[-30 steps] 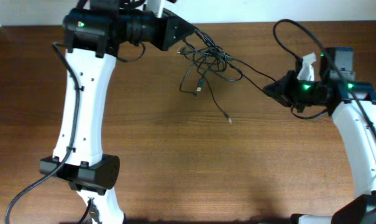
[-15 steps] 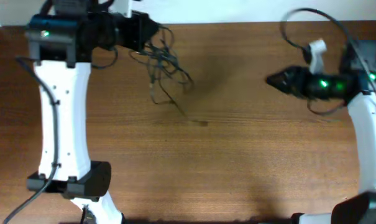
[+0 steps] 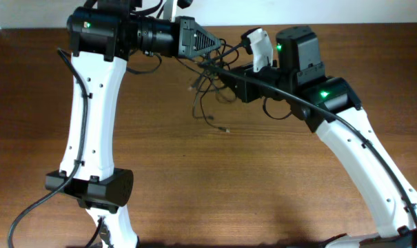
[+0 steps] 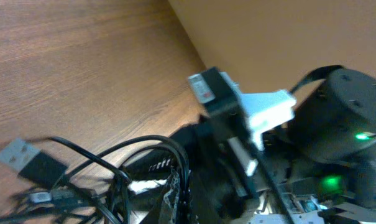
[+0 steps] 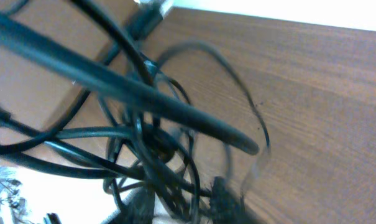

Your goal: Untangle cables

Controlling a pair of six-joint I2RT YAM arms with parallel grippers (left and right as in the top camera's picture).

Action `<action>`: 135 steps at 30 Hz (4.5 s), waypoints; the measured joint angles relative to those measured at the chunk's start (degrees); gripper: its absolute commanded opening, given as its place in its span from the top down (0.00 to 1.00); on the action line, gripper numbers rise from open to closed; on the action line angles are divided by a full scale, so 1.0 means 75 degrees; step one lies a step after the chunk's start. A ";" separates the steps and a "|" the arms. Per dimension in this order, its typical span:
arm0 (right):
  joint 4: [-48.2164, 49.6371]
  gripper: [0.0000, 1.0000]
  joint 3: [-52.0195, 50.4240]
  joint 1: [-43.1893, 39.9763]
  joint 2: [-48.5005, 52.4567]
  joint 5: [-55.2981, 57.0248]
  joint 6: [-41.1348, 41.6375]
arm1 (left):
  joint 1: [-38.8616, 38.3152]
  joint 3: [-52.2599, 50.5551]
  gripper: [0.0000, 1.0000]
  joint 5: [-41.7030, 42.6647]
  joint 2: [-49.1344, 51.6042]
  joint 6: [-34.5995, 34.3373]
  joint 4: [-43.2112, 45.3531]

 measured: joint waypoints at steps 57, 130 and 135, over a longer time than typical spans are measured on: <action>-0.3512 0.39 0.0076 -0.3765 -0.0621 -0.0023 0.1011 | -0.0198 0.0055 1.00 -0.3535 0.2640 0.1565 -0.0889; -0.2876 0.22 0.0064 -0.1725 -0.0125 -0.0207 0.1093 | 0.0038 0.0050 1.00 -0.4028 0.1253 0.1282 -0.0402; -0.2876 0.21 0.0064 -0.1725 -0.0125 -0.0207 0.1087 | 0.0038 0.0050 1.00 -0.4164 0.1253 0.0933 -0.0525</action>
